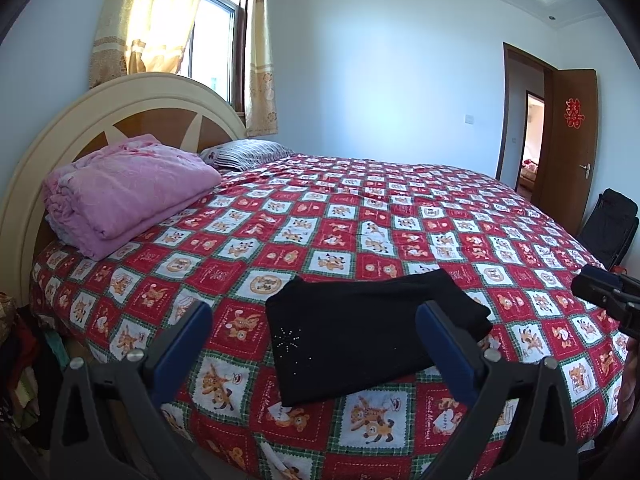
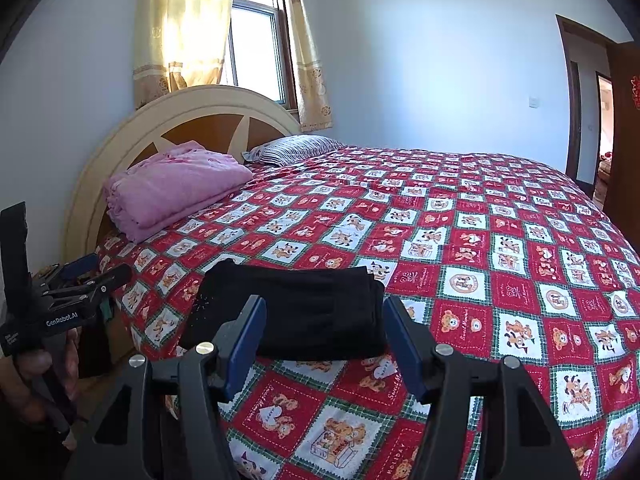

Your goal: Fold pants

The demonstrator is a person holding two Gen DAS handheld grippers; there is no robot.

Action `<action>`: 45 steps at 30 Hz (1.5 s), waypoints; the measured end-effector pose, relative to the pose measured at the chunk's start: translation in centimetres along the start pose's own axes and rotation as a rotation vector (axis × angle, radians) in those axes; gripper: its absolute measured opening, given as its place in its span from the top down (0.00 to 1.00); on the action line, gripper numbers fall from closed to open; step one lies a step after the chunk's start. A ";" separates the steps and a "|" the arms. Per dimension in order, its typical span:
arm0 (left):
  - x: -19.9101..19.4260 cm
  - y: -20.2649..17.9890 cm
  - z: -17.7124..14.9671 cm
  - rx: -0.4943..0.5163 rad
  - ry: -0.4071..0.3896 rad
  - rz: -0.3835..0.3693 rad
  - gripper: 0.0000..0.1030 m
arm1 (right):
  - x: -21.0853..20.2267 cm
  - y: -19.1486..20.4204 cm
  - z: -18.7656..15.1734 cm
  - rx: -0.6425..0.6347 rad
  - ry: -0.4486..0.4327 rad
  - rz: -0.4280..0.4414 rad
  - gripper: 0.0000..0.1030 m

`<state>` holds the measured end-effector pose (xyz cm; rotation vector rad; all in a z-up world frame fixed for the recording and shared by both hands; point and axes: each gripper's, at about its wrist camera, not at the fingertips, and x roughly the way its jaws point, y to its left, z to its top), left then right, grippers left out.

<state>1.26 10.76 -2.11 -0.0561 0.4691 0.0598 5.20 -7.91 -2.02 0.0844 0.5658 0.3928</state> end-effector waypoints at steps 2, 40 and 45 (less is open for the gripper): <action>0.1 0.0 0.0 0.000 0.001 0.004 0.00 | 0.1 0.0 0.0 0.000 0.000 -0.002 0.40; 0.5 0.2 -0.1 0.022 0.025 0.016 0.00 | 0.3 0.8 0.0 -0.028 -0.002 0.009 0.40; 0.8 0.2 -0.3 0.022 0.033 0.023 0.00 | 0.4 0.9 -0.2 -0.031 0.001 0.011 0.40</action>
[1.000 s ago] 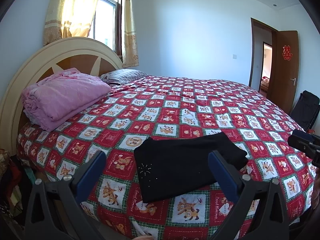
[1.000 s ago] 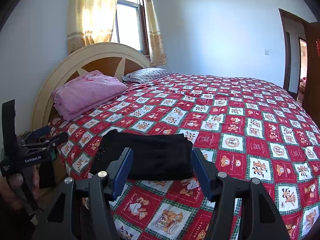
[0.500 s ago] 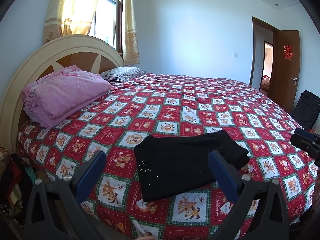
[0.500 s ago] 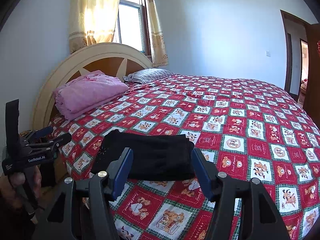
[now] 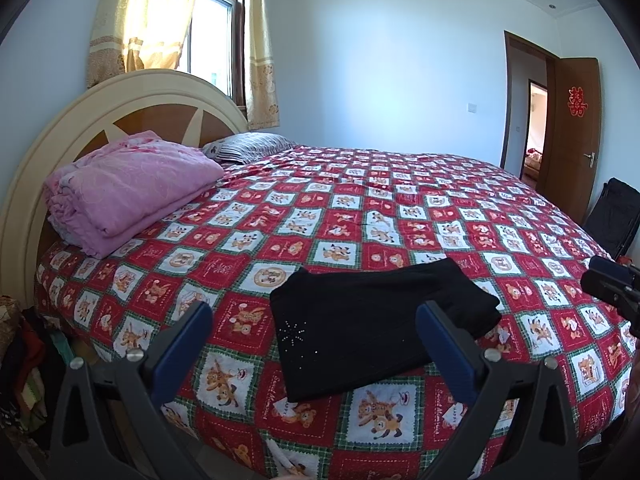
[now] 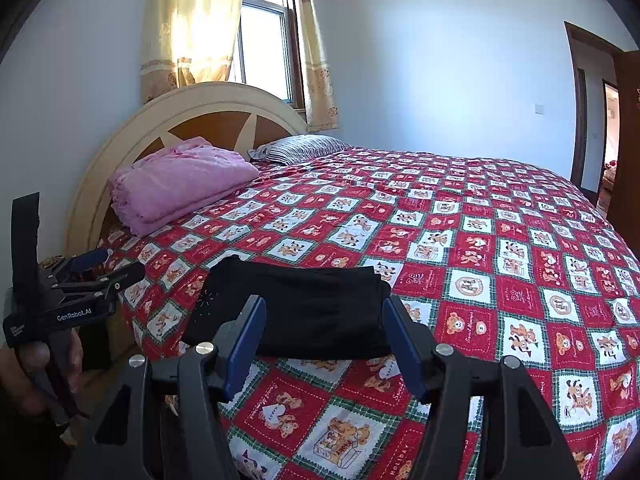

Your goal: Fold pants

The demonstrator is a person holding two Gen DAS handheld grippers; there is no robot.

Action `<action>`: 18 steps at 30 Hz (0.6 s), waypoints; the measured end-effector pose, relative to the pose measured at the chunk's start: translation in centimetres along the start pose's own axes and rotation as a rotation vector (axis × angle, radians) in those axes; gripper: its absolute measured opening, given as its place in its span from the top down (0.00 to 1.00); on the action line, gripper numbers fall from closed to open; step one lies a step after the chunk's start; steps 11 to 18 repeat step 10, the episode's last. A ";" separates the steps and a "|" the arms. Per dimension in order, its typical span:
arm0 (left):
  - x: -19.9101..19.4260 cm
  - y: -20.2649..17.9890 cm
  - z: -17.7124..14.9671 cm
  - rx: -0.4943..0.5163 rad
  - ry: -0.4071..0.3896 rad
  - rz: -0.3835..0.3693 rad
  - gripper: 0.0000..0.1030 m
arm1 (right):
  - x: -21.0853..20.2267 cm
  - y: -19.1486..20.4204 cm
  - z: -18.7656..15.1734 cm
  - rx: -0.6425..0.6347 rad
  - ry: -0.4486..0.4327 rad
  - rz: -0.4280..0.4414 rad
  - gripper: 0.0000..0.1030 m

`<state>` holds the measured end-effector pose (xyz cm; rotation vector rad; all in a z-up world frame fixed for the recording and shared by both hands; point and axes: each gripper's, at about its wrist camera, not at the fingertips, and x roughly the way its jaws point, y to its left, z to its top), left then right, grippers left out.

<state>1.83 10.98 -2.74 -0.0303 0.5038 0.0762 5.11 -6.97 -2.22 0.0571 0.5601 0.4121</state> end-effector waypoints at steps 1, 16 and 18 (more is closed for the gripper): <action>0.1 0.0 0.0 -0.001 0.002 -0.003 0.00 | 0.0 0.0 -0.1 -0.001 0.001 0.000 0.40; 0.9 -0.2 -0.6 0.017 0.019 -0.026 0.00 | 0.4 -0.1 -0.5 -0.003 0.009 0.000 0.39; 0.9 -0.2 -0.6 0.017 0.019 -0.026 0.00 | 0.4 -0.1 -0.5 -0.003 0.009 0.000 0.39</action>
